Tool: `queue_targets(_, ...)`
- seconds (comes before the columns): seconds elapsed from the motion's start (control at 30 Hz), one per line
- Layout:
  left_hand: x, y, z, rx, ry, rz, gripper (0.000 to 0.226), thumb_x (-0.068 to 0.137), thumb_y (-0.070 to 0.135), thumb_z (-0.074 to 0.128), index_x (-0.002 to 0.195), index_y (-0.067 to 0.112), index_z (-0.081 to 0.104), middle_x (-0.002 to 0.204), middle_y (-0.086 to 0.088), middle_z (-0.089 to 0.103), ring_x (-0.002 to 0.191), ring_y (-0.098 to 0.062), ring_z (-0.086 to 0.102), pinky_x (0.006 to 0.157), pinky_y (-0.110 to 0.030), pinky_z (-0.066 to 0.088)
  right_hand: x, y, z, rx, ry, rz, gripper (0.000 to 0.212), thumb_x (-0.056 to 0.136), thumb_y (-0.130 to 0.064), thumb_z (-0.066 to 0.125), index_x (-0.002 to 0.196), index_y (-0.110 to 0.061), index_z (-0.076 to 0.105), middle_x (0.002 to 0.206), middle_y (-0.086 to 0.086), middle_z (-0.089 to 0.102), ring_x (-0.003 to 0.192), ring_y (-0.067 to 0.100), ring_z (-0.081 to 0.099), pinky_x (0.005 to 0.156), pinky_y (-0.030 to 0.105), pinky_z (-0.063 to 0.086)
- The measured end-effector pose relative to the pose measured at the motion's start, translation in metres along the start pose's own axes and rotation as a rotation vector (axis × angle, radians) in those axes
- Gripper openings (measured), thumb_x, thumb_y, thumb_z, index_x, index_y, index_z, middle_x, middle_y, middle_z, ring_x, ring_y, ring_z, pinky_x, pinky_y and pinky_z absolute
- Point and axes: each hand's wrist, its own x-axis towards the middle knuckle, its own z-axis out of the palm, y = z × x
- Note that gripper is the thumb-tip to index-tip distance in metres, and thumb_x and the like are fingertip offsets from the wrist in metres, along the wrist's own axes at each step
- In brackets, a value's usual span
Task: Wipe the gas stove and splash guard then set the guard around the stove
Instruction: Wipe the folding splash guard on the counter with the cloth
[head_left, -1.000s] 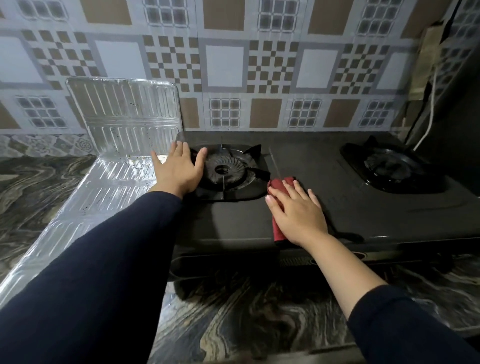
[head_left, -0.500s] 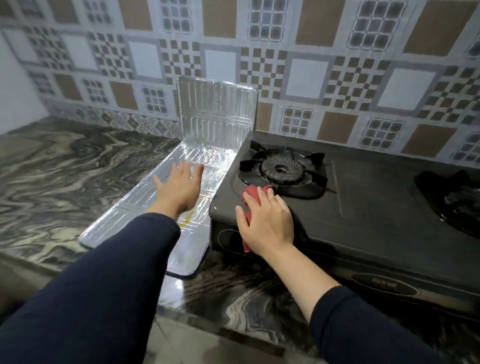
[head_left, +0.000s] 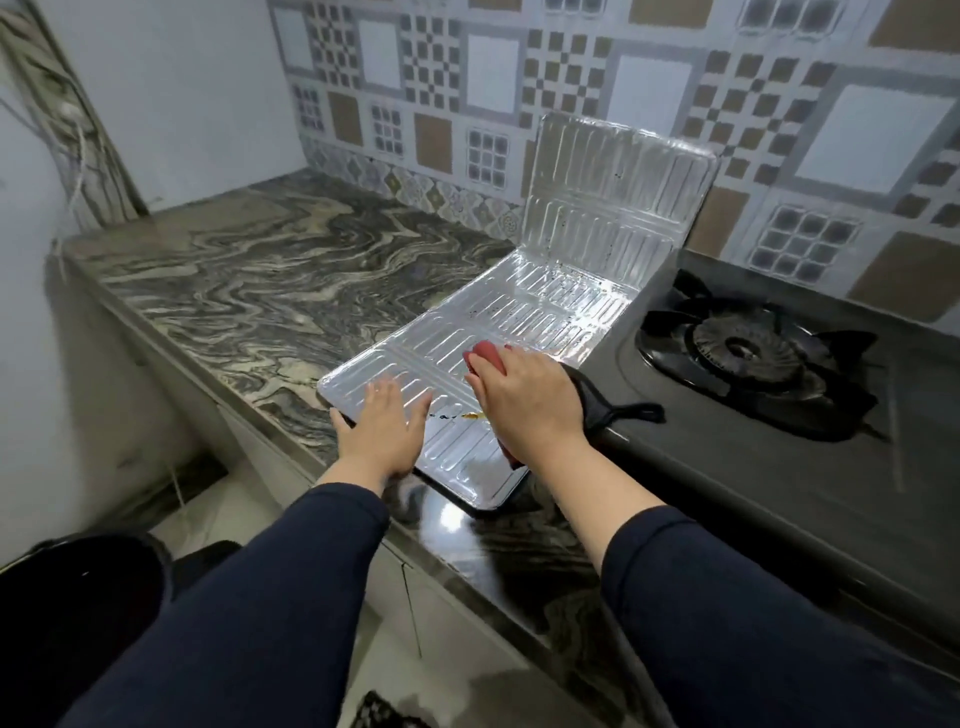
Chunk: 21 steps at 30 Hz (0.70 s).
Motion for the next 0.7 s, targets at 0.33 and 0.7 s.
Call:
queue_targets(0.33, 0.041, -0.053, 0.022, 0.078, 0.023, -0.041, 0.066, 0.099, 0.046, 0.017, 0.151, 0.012, -0.004, 0.161, -0.001, -0.011, 0.147, -0.015, -0.013, 0.112, -0.059, -0.009, -0.025, -0.032, 0.104, 0.347, -0.460, -0.059, 0.060, 0.090, -0.056, 0.008, 0.142, -0.041, 0.035, 0.158, 0.000, 0.023, 0.148, 0.021, 0.010, 0.116, 0.040, -0.002)
queue_targets(0.7, 0.129, -0.100, 0.011, 0.215, 0.090, 0.005, 0.069, 0.096, 0.051, 0.006, 0.151, 0.009, -0.002, 0.161, -0.004, -0.008, 0.147, -0.016, -0.011, 0.114, -0.061, -0.004, -0.022, -0.034, 0.117, 0.386, -0.460, 0.027, 0.057, 0.089, -0.060, 0.001, 0.138, -0.055, 0.031, 0.157, -0.016, 0.011, 0.146, 0.011, -0.004, 0.117, 0.045, -0.008)
